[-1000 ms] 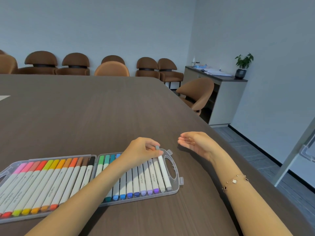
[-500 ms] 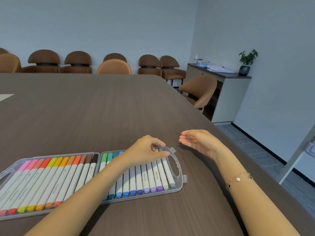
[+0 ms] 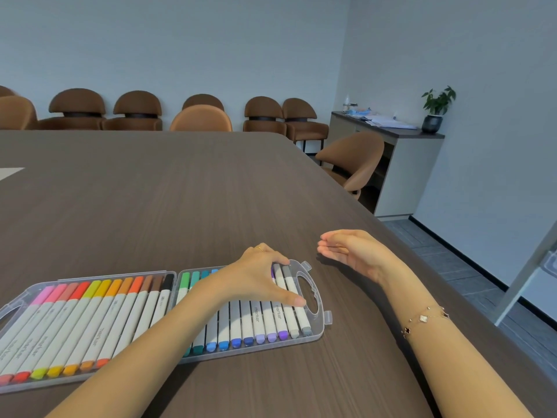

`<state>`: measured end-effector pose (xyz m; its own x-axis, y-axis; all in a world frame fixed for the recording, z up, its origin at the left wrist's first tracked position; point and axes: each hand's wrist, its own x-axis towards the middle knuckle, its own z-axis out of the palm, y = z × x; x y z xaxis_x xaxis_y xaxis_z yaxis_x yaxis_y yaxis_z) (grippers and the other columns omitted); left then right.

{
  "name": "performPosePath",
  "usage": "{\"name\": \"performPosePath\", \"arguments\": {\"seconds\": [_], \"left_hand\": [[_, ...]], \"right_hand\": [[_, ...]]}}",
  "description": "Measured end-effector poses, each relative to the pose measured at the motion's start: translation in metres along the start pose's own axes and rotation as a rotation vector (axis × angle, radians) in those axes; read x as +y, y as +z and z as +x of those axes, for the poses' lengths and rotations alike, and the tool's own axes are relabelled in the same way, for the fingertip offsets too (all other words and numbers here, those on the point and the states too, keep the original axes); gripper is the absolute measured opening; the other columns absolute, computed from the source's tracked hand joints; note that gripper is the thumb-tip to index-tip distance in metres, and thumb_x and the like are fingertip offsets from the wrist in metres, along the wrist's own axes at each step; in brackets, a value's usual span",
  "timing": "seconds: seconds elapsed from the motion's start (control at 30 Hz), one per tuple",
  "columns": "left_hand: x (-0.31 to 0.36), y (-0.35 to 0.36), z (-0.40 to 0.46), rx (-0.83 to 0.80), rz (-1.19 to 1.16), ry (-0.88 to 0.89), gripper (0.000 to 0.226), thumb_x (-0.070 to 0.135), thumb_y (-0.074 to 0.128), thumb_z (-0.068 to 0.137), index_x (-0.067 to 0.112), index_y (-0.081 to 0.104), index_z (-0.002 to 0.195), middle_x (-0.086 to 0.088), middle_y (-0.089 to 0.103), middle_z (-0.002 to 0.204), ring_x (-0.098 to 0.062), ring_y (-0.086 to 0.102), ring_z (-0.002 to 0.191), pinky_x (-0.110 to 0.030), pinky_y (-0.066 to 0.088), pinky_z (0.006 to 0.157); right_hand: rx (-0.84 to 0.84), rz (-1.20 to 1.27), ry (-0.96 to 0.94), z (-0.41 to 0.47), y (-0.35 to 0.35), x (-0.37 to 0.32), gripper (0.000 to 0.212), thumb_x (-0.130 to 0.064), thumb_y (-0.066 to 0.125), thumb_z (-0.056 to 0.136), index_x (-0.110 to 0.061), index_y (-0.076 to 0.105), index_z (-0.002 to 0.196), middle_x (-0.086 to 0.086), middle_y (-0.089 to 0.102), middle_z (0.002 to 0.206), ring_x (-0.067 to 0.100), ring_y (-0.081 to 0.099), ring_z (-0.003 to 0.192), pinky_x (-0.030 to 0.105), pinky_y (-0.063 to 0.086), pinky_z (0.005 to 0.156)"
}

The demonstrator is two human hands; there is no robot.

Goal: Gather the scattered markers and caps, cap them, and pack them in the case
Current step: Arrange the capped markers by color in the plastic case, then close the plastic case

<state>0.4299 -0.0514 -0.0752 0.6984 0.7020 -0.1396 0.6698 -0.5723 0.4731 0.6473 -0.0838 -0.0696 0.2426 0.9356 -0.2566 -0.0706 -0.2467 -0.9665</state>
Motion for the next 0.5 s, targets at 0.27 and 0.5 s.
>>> {"name": "performPosePath", "arguments": {"seconds": [0.27,0.5], "left_hand": [[0.003,0.001,-0.001,-0.030,0.044,-0.040,0.087,0.063,0.069,0.069,0.029,0.034,0.141,0.006,0.032,0.137,-0.014,0.030,0.128,-0.037,0.039,0.104],[-0.040,-0.032,-0.042,0.286,-0.108,-0.100,0.064,0.054,0.060,0.083,0.032,0.039,0.140,0.005,0.039,0.143,-0.017,0.029,0.136,-0.040,0.034,0.109]], "right_hand": [[-0.047,-0.400,0.028,-0.005,0.001,0.002,0.017,-0.011,0.057,0.092,-0.004,0.066,0.105,0.010,0.065,0.097,0.013,0.063,0.083,0.017,0.055,0.067],[-0.136,-0.824,0.076,-0.028,0.023,-0.005,0.029,-0.042,0.057,0.090,-0.014,0.067,0.090,-0.002,0.064,0.082,0.006,0.058,0.068,0.014,0.047,0.057]]}}
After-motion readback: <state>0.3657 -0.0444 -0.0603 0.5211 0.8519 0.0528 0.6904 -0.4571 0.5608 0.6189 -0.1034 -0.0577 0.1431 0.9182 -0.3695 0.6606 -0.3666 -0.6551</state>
